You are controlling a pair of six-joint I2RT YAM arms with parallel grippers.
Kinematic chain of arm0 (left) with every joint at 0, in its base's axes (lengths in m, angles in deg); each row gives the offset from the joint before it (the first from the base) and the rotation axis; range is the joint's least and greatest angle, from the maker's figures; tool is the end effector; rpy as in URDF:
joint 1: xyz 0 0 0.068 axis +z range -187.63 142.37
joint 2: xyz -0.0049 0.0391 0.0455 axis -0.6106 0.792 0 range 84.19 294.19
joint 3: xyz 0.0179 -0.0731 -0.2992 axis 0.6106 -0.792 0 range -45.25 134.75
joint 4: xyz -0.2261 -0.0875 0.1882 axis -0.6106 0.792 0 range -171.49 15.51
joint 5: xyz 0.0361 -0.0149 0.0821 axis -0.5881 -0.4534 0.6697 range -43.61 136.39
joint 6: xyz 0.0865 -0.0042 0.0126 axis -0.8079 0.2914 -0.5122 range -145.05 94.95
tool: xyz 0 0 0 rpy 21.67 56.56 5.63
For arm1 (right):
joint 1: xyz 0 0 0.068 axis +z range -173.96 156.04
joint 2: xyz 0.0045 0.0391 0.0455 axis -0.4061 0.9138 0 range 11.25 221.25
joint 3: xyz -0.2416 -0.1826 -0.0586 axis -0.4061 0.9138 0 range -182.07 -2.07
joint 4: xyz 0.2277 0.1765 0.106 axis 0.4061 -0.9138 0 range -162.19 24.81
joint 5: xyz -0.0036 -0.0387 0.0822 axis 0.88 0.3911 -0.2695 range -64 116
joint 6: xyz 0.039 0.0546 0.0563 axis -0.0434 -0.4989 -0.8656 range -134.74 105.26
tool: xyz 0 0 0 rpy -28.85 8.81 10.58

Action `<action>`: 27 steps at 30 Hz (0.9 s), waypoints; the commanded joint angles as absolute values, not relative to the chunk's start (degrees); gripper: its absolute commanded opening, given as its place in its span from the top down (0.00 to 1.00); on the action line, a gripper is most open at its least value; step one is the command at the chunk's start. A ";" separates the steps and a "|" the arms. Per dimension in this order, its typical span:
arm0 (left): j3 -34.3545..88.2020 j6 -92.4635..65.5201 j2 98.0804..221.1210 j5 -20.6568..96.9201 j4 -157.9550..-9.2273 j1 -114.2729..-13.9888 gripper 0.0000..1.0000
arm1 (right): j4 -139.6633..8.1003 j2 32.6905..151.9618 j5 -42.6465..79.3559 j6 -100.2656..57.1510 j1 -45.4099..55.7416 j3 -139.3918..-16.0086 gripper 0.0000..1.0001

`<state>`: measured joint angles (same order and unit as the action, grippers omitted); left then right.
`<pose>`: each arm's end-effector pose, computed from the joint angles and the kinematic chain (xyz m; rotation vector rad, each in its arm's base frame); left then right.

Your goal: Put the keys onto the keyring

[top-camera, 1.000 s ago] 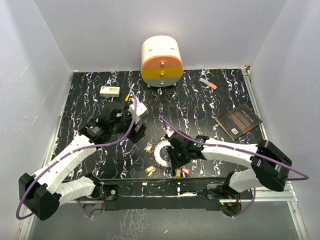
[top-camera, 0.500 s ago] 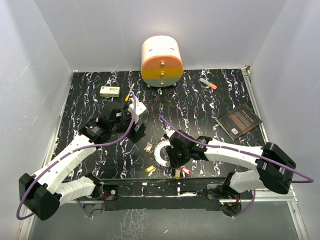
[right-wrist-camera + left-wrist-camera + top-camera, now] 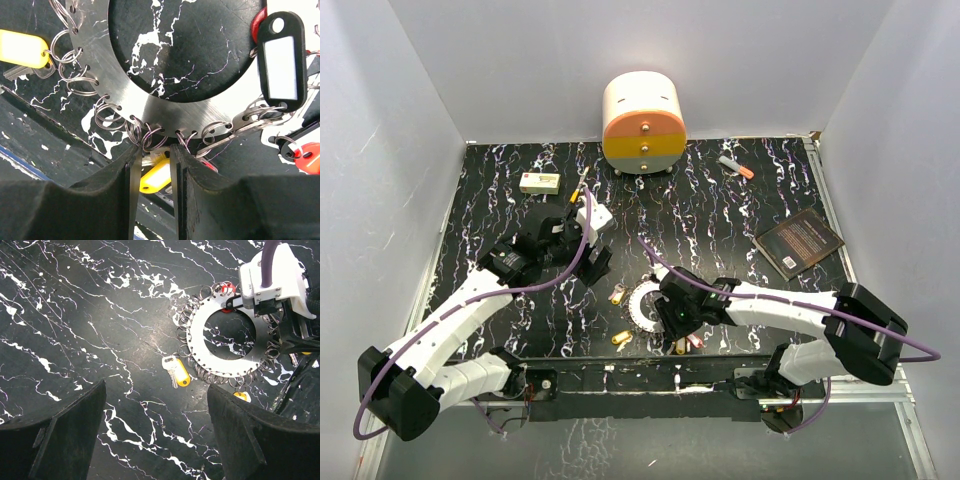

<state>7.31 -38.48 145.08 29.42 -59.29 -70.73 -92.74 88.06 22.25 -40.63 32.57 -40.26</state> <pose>0.2390 -0.1827 0.3179 0.9998 1.8698 -0.5167 0.1496 0.2356 0.1316 -0.7679 2.7287 0.4638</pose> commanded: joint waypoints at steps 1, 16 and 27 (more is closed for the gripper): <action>7.13 -37.88 144.58 28.29 -60.76 -70.34 0.20 | -88.98 87.59 24.38 -40.98 32.73 -39.69 0.66; 7.34 -37.54 144.58 27.80 -60.50 -69.98 0.20 | -86.54 83.65 29.03 -38.85 32.72 -39.16 0.71; 7.32 -37.20 144.95 26.91 -60.55 -69.91 0.19 | -85.73 81.68 29.31 -38.54 32.64 -37.85 0.80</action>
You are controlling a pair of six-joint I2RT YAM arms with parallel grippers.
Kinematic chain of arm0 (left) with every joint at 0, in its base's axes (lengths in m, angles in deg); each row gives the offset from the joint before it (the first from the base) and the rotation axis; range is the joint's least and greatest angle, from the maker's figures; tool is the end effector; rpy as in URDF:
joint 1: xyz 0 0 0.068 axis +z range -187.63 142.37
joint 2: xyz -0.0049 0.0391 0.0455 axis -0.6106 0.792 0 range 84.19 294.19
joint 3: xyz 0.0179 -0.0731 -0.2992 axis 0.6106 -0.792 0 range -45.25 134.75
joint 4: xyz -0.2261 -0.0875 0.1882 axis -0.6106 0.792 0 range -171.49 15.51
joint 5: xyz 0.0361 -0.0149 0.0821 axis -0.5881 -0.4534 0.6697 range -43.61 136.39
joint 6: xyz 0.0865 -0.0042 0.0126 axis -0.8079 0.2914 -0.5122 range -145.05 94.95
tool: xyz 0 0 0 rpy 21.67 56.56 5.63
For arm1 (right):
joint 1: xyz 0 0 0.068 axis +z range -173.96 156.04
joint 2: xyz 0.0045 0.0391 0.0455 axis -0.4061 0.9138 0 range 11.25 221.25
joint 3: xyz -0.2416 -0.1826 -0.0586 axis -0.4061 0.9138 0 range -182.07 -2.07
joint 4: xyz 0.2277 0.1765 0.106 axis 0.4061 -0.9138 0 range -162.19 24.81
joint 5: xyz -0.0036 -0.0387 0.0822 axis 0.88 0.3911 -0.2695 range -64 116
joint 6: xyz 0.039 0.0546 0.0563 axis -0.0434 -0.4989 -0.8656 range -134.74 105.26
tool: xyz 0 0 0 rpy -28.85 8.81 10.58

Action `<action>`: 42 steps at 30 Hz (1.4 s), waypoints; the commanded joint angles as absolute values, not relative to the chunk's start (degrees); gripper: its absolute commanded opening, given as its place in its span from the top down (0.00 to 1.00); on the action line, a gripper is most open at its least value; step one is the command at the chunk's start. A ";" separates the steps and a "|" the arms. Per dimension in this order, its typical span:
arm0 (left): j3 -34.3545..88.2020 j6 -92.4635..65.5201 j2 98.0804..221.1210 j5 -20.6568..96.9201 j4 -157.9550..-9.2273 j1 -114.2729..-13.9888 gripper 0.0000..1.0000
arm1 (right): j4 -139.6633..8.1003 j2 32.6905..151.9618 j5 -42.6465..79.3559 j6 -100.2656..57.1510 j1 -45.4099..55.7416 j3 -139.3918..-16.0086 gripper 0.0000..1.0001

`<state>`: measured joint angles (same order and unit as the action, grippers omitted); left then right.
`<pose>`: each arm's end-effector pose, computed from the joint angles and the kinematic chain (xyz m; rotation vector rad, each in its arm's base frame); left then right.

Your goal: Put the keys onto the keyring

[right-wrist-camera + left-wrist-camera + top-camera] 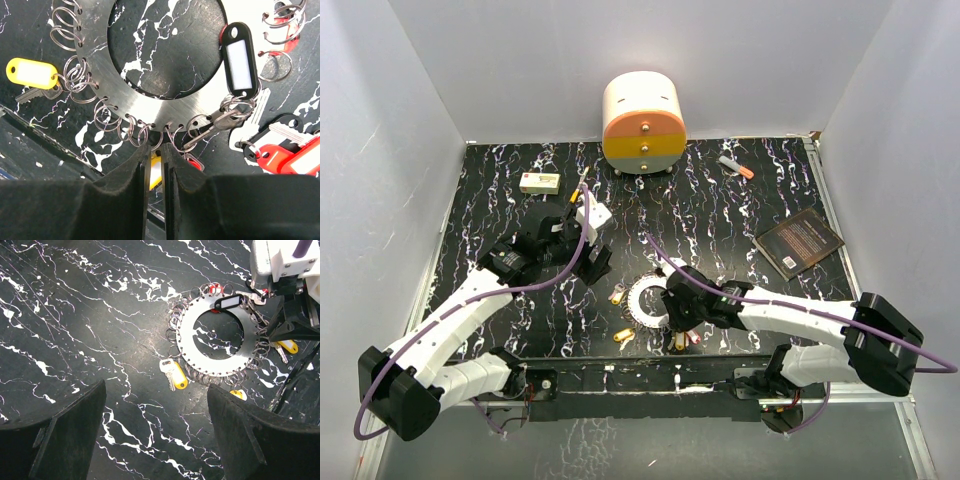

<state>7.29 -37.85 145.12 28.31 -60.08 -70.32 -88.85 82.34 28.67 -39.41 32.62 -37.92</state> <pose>0.2402 -0.1826 0.3195 0.9900 1.8610 -0.5391 0.1543 0.2275 0.1480 -0.7164 2.5685 0.4359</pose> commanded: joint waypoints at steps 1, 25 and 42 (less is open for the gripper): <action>7.40 -37.26 145.05 26.91 -60.49 -69.97 0.20 | -85.89 81.91 27.71 -38.01 32.64 -38.22 0.78; 6.62 -37.27 145.02 26.88 -61.01 -69.95 0.20 | -83.11 86.67 29.47 -37.42 32.73 -39.38 0.71; 7.15 -37.48 144.93 25.65 -60.84 -69.85 0.19 | -80.10 78.22 38.88 -35.46 32.64 -38.81 0.92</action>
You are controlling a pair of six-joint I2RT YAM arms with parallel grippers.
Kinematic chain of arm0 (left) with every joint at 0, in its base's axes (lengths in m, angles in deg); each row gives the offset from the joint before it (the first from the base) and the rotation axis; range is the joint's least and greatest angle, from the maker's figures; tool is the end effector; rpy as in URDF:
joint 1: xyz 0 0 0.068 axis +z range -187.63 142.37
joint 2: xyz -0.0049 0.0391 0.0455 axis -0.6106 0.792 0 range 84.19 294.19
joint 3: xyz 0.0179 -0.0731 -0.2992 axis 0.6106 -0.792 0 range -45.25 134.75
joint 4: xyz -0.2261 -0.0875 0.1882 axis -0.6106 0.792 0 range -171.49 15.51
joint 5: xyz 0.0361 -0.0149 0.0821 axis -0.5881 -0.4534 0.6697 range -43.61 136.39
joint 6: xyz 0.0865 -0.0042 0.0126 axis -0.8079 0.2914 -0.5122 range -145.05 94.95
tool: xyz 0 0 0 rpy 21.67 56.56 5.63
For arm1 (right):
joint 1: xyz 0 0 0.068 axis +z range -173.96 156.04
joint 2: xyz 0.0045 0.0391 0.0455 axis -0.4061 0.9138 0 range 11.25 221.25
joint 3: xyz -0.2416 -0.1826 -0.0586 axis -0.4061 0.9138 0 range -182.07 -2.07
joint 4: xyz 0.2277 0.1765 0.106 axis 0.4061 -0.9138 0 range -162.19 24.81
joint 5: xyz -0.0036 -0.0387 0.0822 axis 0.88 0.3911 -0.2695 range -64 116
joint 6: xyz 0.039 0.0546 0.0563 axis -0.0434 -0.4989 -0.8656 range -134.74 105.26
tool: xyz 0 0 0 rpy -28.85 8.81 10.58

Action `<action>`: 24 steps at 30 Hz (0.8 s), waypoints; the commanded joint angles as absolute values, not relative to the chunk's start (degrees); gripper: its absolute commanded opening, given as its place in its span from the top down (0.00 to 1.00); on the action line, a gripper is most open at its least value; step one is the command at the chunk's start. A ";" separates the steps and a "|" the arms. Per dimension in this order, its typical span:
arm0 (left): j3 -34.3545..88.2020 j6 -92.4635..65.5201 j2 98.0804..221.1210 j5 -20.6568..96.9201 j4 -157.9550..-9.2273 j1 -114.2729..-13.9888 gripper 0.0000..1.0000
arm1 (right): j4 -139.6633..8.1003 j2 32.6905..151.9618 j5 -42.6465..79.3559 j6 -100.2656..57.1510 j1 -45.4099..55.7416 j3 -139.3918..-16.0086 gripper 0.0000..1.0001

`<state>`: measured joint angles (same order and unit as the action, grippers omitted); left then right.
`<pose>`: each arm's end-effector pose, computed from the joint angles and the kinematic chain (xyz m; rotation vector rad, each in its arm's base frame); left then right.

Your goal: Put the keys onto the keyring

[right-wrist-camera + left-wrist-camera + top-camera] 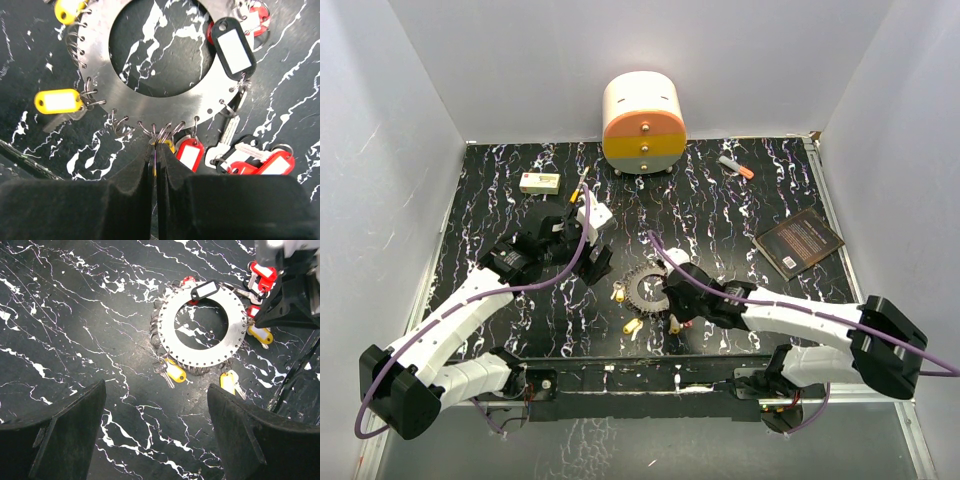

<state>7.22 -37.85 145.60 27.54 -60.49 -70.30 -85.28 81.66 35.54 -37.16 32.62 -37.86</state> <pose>0.2413 -0.1844 0.3177 0.9976 1.8595 -0.5530 0.1657 0.2279 0.1567 -0.6821 2.4494 0.3505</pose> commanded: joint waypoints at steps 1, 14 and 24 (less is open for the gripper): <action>7.14 -37.46 144.93 25.39 -60.76 -69.82 0.19 | -80.12 77.66 38.92 -35.36 32.64 -38.66 0.92; 10.20 -38.17 148.20 13.10 -62.32 -69.90 0.16 | -78.66 69.55 24.95 -32.60 32.63 -39.34 0.92; 12.52 -43.34 154.75 -0.58 -62.61 -74.59 0.03 | -78.04 66.96 13.80 -30.26 32.60 -42.44 0.92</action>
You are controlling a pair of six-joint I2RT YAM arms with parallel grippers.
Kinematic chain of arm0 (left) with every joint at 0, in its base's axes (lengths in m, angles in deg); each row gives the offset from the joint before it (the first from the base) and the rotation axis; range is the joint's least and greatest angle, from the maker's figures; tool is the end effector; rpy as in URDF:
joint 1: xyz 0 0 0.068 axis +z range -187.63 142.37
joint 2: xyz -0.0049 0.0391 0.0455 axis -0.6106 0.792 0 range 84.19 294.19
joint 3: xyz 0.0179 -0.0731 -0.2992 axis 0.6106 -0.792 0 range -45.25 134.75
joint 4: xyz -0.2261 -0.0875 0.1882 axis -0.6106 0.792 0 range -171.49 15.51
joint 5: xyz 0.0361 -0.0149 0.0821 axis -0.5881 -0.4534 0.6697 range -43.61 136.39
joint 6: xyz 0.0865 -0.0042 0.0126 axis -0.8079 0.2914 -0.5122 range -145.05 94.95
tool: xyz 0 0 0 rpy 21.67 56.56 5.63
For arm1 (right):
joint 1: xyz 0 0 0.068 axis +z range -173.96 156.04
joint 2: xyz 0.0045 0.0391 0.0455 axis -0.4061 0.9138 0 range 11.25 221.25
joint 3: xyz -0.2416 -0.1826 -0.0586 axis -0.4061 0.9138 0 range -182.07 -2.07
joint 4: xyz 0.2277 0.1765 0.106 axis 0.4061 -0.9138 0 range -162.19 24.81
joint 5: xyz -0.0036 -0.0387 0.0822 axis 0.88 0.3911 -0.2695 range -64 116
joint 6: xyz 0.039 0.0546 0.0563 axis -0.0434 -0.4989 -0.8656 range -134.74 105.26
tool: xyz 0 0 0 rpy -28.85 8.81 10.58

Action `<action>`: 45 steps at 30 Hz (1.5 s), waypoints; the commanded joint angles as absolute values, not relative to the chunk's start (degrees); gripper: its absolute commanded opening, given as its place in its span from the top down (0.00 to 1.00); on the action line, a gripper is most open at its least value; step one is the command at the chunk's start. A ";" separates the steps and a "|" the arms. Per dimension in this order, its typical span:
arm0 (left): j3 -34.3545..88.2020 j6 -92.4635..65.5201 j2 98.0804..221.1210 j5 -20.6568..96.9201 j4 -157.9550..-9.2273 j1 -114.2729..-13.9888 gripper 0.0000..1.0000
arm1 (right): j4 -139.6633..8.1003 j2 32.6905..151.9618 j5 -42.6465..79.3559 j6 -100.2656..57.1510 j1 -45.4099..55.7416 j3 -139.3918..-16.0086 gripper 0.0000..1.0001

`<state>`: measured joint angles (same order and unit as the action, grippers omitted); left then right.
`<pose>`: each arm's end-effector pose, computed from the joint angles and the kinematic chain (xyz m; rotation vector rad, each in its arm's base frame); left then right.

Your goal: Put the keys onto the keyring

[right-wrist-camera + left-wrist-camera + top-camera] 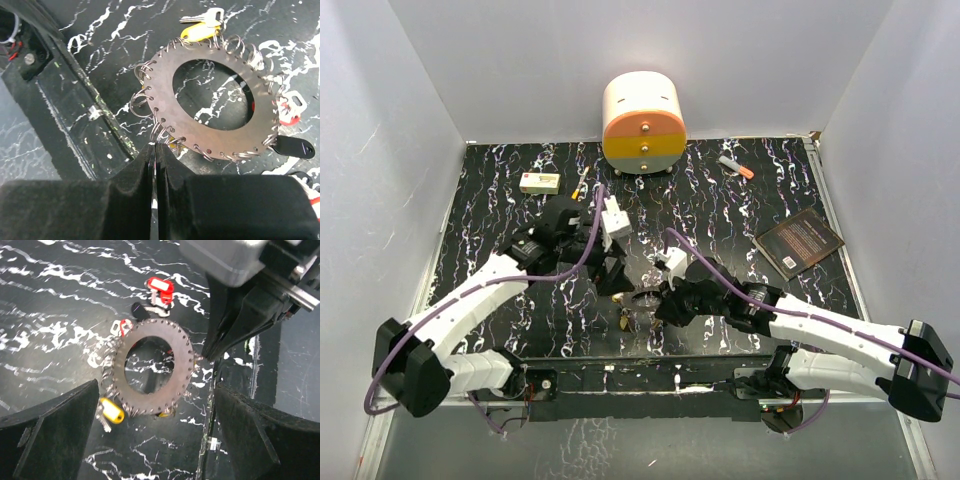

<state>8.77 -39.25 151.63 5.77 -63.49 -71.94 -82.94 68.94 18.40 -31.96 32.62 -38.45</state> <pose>0.2334 -0.2203 0.3123 1.2423 1.7110 -0.9572 0.1408 0.2322 0.2219 -0.8734 2.2181 0.8079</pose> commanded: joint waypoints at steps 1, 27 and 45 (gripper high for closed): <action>12.92 -45.09 155.67 -0.49 -61.60 -75.55 0.03 | -77.83 66.85 13.74 -30.24 32.63 -42.49 0.92; 6.53 -48.59 162.33 -13.60 -72.68 -79.76 0.03 | -67.06 65.38 10.94 -34.59 31.71 -37.73 0.92; 1.66 -50.27 156.90 -6.96 -68.99 -77.32 0.04 | -78.98 62.41 15.86 -36.51 31.27 -36.34 0.84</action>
<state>1.04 -46.24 161.16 -10.01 -73.63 -79.80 -74.25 64.26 13.61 -35.82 31.41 -36.79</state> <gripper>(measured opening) 0.965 0.092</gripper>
